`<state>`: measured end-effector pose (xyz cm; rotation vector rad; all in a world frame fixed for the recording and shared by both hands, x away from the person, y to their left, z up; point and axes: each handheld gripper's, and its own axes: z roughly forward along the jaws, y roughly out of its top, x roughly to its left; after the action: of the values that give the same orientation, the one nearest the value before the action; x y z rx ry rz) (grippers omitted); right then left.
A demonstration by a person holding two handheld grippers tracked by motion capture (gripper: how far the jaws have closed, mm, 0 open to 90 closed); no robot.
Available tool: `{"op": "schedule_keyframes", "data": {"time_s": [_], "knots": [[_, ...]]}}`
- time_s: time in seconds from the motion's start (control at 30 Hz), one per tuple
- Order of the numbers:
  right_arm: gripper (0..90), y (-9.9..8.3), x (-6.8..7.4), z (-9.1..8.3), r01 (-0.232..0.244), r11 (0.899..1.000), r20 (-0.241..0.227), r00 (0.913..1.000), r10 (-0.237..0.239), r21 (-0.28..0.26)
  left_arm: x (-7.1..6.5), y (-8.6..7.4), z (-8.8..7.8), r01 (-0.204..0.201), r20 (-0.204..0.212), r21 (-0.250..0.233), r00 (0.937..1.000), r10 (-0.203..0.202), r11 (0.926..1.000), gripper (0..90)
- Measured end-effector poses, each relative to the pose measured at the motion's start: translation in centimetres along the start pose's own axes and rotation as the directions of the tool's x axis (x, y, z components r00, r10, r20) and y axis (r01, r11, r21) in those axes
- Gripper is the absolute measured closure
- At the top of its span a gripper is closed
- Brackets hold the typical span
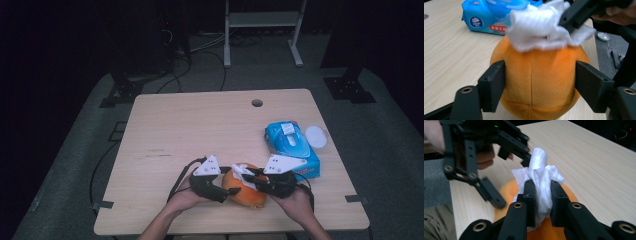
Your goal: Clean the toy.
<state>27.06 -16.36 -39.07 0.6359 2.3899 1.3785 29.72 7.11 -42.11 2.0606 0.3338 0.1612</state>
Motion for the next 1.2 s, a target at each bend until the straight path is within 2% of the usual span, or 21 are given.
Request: {"op": "schedule_keyframes", "data": {"time_s": [0.03, 0.1, 0.17, 0.27, 0.47, 0.53, 0.6, 0.63, 0.7, 0.73, 0.77, 0.83, 0.93, 1.0, 1.03, 1.1, 1.13, 1.2], "knots": [[76.9, 0.2, 0.4, 0.2, 0.007, 1.000, -0.014, 0.9999, -0.007, -0.005, -0.3, 0.1, 0.0, -0.032, -0.006, 0.007, 0.9995, 0.032, 0.9995, 29.2], [76.9, 0.6, 1.1, 0.6, 0.028, 1.000, -0.031, 0.9991, -0.028, -0.003, -0.7, 0.2, 0.1, -0.067, -0.012, 0.019, 0.9976, 0.068, 0.9975, 29.6], [77.0, 0.8, 1.4, 0.8, 0.045, 0.999, -0.033, 0.9985, -0.045, 0.005, -0.6, 0.1, 0.0, -0.080, -0.014, 0.027, 0.9967, 0.080, 0.9965, 30.0], [77.0, 0.6, 0.6, 0.5, 0.023, 1.000, -0.029, 0.9993, -0.022, 0.006, -0.3, -0.3, 0.0, -0.078, -0.005, 0.025, 0.9969, 0.078, 0.9966, 30.6], [76.9, -0.5, -1.0, -0.2, -0.021, 1.000, -0.004, 0.9998, 0.022, 0.010, 0.4, -0.8, -0.3, -0.047, 0.017, 0.031, 0.9988, 0.046, 0.9984, 27.8], [76.9, -0.6, -0.8, 0.0, -0.015, 1.000, 0.001, 0.9999, 0.015, 0.007, 0.4, -0.4, -0.5, -0.045, 0.019, 0.017, 0.9988, 0.045, 0.9988, 20.9], [76.8, -0.5, -0.4, 0.4, -0.018, 1.000, -0.013, 0.9998, 0.018, 0.007, 0.4, 0.0, -0.6, -0.016, 0.031, -0.039, 0.9994, 0.017, 0.9991, 18.7], [76.8, -0.4, -0.1, 0.7, -0.015, 1.000, -0.027, 0.9995, 0.016, 0.004, 0.3, 0.1, -0.6, -0.023, 0.032, -0.034, 0.9992, 0.024, 0.9992, 18.7], [76.8, -0.2, 0.5, 1.2, 0.010, 1.000, -0.030, 0.9995, -0.009, 0.013, 0.0, -0.2, -0.2, -0.065, 0.006, 0.006, 0.9979, 0.065, 0.9978, 23.4], [76.8, -0.1, 0.6, 1.4, 0.030, 0.999, -0.023, 0.9993, -0.029, 0.019, 0.1, -0.4, -0.2, -0.057, 0.009, 0.005, 0.9983, 0.057, 0.9983, 24.4], [76.8, -0.1, 0.6, 1.4, 0.029, 0.999, -0.028, 0.9992, -0.028, 0.023, 0.3, -0.6, -0.2, -0.047, 0.013, 0.002, 0.9988, 0.047, 0.9989, 25.3], [76.8, -0.3, 0.3, 1.3, 0.023, 1.000, -0.027, 0.9994, -0.022, 0.020, 0.7, -0.9, -0.4, -0.045, 0.005, 0.014, 0.9990, 0.045, 0.9989, 26.5], [76.7, -0.8, -0.5, 0.9, -0.001, 1.000, -0.009, 1.0000, 0.002, 0.030, 1.3, -1.5, -0.7, -0.024, 0.014, 0.028, 0.9996, 0.024, 0.9993, 26.8], [76.7, -1.5, -1.1, 0.5, -0.013, 0.999, 0.019, 0.9997, 0.013, 0.045, 1.6, -1.9, -0.9, -0.007, 0.022, 0.022, 0.9997, 0.006, 0.9997, 26.8], [76.7, -1.8, -1.5, 0.4, -0.038, 0.998, 0.017, 0.9991, 0.038, 0.045, 1.7, -1.9, -0.9, 0.001, 0.025, 0.017, 0.9997, -0.002, 0.9999, 26.7], [76.7, -2.1, -1.7, 0.2, -0.066, 0.997, 0.010, 0.9978, 0.065, 0.040, 1.5, -1.5, -0.8, 0.001, 0.026, 0.007, 0.9997, -0.001, 1.0000, 23.3], [76.7, -2.0, -1.6, 0.2, -0.051, 0.998, 0.018, 0.9986, 0.051, 0.040, 1.5, -1.2, -0.8, -0.001, 0.027, 0.006, 0.9996, 0.001, 1.0000, 20.4], [76.7, -1.8, -1.3, 0.4, -0.051, 0.998, 0.013, 0.9986, 0.051, 0.030, 1.1, -0.9, -0.6, -0.006, 0.034, -0.016, 0.9994, 0.007, 0.9999, 19.3]]}}
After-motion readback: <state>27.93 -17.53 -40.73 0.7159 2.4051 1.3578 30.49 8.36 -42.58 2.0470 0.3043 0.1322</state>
